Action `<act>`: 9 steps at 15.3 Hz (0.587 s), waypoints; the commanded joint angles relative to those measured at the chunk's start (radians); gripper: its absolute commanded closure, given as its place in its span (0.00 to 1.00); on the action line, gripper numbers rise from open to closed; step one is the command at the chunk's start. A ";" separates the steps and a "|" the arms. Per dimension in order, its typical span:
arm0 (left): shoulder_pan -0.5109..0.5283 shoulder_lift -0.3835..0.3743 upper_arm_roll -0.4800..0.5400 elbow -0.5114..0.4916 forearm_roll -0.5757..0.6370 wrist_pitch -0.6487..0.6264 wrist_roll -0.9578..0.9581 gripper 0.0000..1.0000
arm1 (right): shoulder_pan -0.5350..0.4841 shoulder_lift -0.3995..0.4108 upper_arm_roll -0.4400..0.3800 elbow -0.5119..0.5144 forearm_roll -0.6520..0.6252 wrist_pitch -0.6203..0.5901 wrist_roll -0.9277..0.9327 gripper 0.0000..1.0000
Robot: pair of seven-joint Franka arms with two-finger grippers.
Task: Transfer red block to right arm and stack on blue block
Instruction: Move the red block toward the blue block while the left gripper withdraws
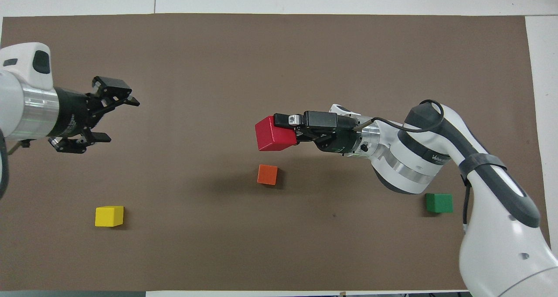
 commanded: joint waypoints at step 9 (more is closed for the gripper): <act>0.038 0.227 -0.018 0.437 0.412 -0.360 0.529 0.00 | -0.129 -0.215 -0.004 0.156 -0.796 0.285 0.376 1.00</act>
